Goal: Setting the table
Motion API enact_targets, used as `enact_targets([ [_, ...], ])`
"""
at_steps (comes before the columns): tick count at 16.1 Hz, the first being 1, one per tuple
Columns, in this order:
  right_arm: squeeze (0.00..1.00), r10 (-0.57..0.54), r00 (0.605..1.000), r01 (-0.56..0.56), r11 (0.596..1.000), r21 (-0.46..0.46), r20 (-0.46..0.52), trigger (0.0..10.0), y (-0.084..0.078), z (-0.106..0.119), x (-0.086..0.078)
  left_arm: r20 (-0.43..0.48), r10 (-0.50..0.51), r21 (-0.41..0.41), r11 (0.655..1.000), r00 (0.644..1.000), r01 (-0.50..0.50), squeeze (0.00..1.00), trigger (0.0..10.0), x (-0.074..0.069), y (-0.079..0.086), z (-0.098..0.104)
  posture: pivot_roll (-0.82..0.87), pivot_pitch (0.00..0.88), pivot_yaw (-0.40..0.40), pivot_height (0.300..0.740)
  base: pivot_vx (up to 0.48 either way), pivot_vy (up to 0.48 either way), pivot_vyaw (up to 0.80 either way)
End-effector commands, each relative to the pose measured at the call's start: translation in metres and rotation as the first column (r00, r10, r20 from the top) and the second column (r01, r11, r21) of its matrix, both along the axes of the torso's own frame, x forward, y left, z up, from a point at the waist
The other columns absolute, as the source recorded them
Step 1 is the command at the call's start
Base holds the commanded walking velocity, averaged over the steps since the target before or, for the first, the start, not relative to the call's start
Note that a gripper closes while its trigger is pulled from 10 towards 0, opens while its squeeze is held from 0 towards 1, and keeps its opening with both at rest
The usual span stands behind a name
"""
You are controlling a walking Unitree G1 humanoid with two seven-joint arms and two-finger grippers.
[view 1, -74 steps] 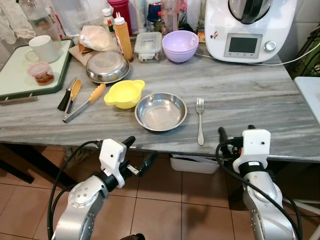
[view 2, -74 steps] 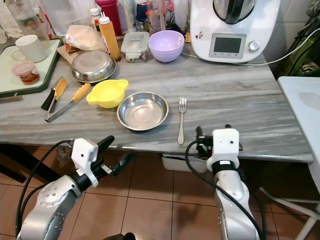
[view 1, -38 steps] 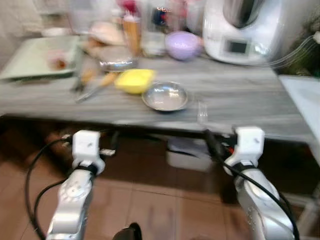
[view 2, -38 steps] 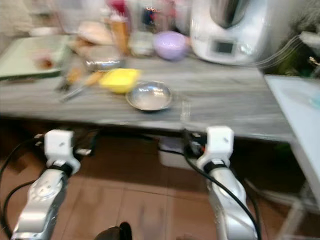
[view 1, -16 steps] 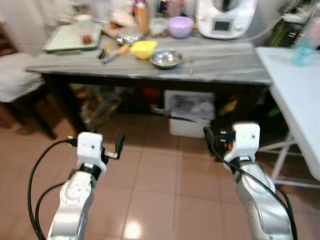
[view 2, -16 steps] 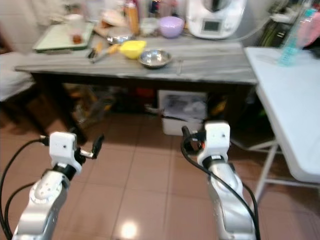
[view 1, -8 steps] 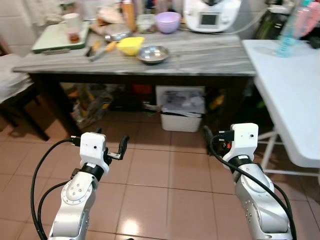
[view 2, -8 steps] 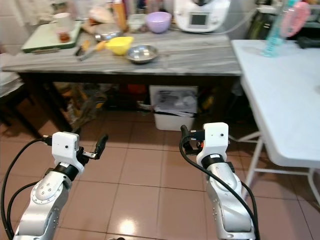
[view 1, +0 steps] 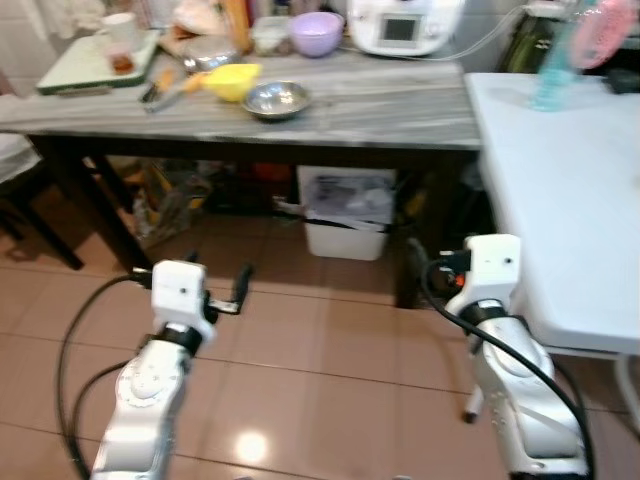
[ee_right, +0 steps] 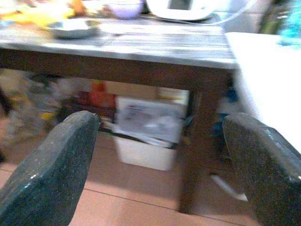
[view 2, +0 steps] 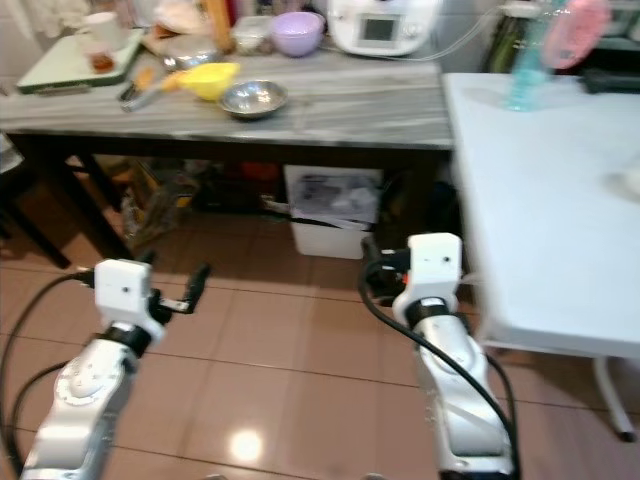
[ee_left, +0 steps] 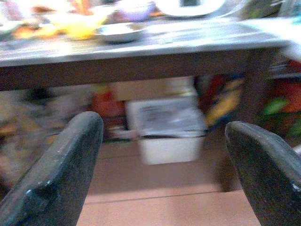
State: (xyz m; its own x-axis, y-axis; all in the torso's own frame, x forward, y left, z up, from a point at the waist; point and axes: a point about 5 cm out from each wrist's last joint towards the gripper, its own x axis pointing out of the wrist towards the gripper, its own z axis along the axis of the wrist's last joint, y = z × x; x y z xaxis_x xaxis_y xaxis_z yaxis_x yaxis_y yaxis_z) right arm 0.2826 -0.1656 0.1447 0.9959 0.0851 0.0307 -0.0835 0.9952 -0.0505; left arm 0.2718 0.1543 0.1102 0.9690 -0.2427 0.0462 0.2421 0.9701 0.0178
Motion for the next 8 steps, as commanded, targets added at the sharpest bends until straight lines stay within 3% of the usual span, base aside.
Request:
enact_targets([
  [1, 0.0, 0.002, 0.999, -0.002, 1.0, -0.004, 0.054, 10.0, 0.0021, 0.0104, -0.0011, 0.023, -0.004, 0.01, 1.0, 1.0, 0.004, 0.0, 10.0, 0.0012, 0.0041, 0.0072, -0.05, 0.088, 0.038, 0.74, 0.0, -0.48, 0.0],
  [8, 0.0, 0.004, 0.998, -0.003, 1.0, -0.016, 0.063, 10.0, 0.0031, 0.0112, -0.0012, 0.018, -0.022, -0.003, 1.0, 1.0, 0.022, 0.0, 10.0, 0.0018, 0.0008, 0.007, -0.05, 0.09, 0.043, 0.74, 0.0, -0.48, 0.0],
])
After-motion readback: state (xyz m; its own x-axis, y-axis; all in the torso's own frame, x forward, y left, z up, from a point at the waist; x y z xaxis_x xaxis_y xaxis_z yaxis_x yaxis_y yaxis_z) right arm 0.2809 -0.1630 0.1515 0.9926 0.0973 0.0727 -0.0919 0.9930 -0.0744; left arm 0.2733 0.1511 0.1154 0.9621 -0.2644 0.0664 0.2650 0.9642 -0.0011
